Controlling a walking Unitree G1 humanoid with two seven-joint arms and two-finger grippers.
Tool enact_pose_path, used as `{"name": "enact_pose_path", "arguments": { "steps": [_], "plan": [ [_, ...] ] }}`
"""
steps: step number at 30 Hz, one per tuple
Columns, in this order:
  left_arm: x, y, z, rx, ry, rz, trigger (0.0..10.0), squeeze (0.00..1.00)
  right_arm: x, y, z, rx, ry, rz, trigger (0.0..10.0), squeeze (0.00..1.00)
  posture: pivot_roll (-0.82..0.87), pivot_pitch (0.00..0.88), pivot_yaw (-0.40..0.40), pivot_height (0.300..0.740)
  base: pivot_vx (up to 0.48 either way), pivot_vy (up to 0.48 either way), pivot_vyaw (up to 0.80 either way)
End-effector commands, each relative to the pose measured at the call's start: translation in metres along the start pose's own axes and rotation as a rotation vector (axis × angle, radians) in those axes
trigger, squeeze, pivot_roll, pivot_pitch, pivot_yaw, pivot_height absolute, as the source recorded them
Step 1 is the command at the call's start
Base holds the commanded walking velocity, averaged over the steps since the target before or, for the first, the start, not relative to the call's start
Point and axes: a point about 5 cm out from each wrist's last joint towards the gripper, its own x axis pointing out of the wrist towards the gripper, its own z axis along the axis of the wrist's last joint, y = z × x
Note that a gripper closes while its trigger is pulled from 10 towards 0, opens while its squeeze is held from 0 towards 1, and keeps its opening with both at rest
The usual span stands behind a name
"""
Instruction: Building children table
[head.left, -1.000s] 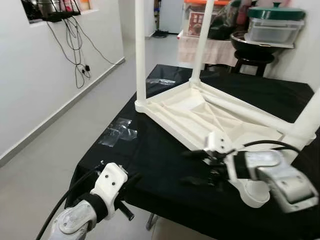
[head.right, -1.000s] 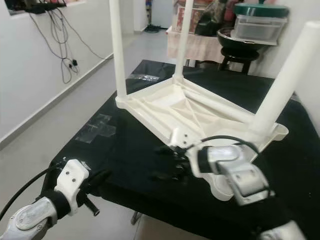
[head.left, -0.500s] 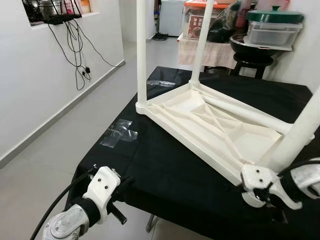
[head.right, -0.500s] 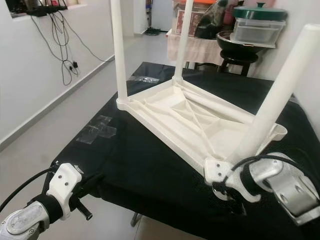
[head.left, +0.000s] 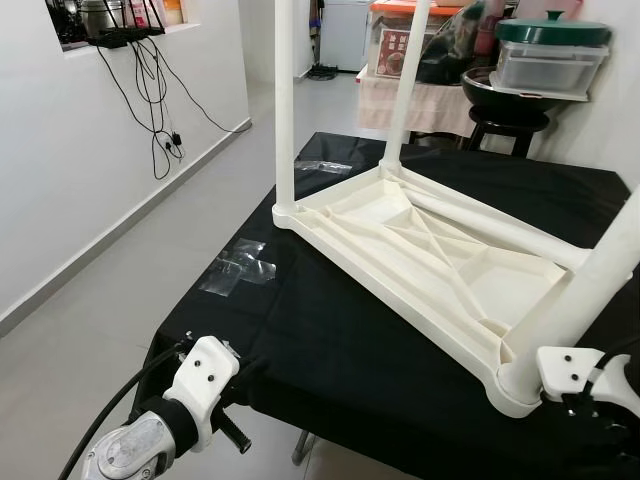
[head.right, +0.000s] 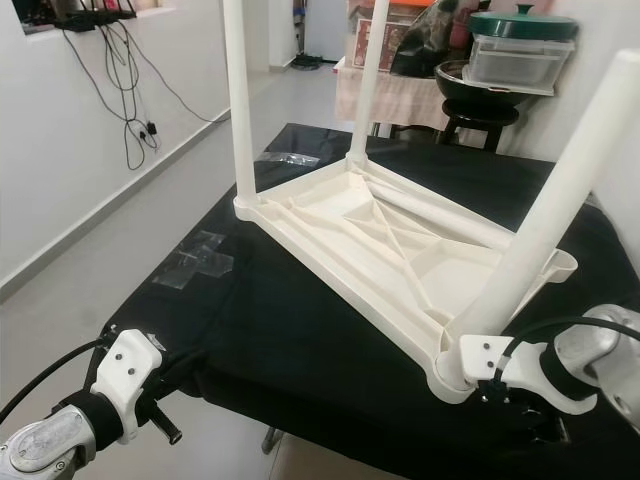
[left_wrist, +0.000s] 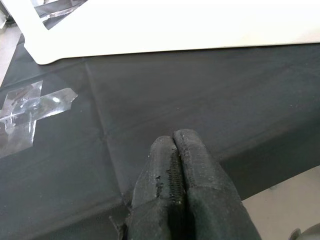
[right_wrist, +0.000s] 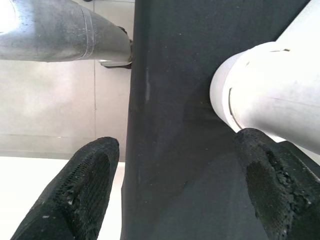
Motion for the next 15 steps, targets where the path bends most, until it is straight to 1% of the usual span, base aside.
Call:
{"name": "enact_pose_path", "arguments": {
  "steps": [1,3,4,6,7,9,10,12,14,15],
  "plan": [
    [0.0,-0.001,-0.001,0.012,0.007,-0.014,10.0,0.0,-0.005,-0.005,0.001,-0.003,-0.002,-0.042,10.0,0.0,0.0,0.01,-0.042,0.74,0.0,0.0,0.0],
    [0.0,-0.001,-0.001,0.013,0.007,-0.014,10.0,0.0,-0.005,-0.013,0.007,-0.021,-0.037,-0.101,10.0,0.0,0.0,0.011,-0.041,0.74,0.0,0.0,0.0],
    [0.0,-0.001,-0.001,0.013,0.007,-0.014,10.0,0.0,-0.005,-0.013,0.007,-0.021,-0.037,-0.101,10.0,0.0,0.0,0.011,-0.041,0.74,0.0,0.0,0.0],
    [0.0,0.0,-0.001,0.013,0.007,-0.012,10.0,0.0,-0.004,-0.022,0.023,-0.051,-0.138,-0.171,10.0,0.0,0.0,0.011,-0.041,0.74,0.0,0.0,0.0],
    [0.0,0.0,-0.001,0.013,0.007,-0.012,10.0,0.0,-0.004,-0.022,0.023,-0.051,-0.138,-0.171,10.0,0.0,0.0,0.011,-0.041,0.74,0.0,0.0,0.0],
    [0.001,-0.001,-0.001,0.016,0.005,-0.01,10.0,0.0,0.002,-0.031,0.048,-0.067,-0.288,-0.216,10.0,0.0,0.01,0.012,-0.041,0.74,0.0,0.0,0.0],
    [0.001,-0.001,-0.001,0.016,0.005,-0.01,10.0,0.0,0.002,-0.031,0.048,-0.067,-0.288,-0.216,10.0,0.0,0.01,0.012,-0.041,0.74,0.0,0.0,0.0],
    [0.001,-0.001,0.0,0.018,0.003,-0.007,10.0,0.0,0.006,-0.035,0.065,-0.097,-0.365,-0.24,10.0,0.0,0.01,0.012,-0.04,0.74,0.0,0.0,0.0],
    [0.001,0.0,0.001,0.02,0.002,-0.003,10.0,0.0,0.01,-0.039,0.076,-0.132,-0.398,-0.256,10.0,0.0,0.02,0.014,-0.04,0.74,0.0,0.0,0.0],
    [0.001,0.0,0.001,0.02,0.002,-0.003,10.0,0.0,0.01,-0.039,0.076,-0.132,-0.398,-0.256,10.0,0.0,0.02,0.014,-0.04,0.74,0.0,0.0,0.0]
  ]
}}
